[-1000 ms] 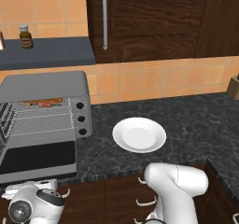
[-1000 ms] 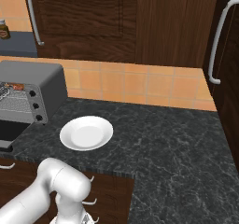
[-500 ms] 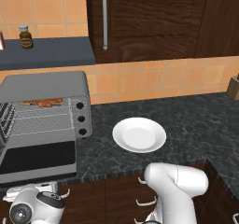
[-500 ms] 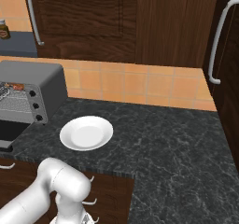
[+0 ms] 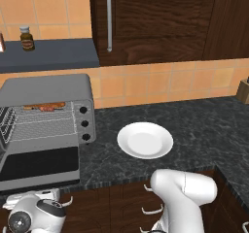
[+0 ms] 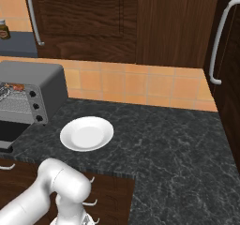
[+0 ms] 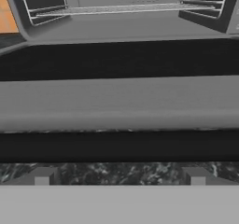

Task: Pick up the kebab skewer and baguette bread, and place them inside the toaster oven. Close the toaster oven door and start by setting the timer.

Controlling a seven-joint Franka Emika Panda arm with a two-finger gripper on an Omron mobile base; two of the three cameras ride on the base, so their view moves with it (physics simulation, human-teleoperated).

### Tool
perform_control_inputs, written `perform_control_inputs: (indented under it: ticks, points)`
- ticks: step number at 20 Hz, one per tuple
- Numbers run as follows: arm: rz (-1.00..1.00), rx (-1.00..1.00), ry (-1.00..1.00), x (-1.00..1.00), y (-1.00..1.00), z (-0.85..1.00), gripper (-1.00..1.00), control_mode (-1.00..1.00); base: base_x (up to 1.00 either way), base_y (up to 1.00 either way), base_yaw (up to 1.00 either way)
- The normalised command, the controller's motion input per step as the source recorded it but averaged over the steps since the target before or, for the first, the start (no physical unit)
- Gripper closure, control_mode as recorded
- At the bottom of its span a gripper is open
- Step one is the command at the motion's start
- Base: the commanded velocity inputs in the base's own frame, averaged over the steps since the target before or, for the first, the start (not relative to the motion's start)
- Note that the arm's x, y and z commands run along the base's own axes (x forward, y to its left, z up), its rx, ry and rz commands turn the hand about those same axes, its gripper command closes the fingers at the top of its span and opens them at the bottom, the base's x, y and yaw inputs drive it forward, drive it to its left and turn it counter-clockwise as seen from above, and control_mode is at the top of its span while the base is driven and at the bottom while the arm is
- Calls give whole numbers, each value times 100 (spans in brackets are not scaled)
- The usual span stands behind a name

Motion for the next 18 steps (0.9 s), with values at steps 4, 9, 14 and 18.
perform_control_inputs:
  ticks: [4,9,14,18]
  points:
    - [0,0,0,20,0,-11,-100,-100,0,0,0]
    - [0,0,-2,29,0,-6,-100,-100,0,0,0]
    - [0,0,-13,39,0,4,-100,-100,0,0,0]
    - [0,0,-13,41,-5,18,-100,-100,0,0,0]
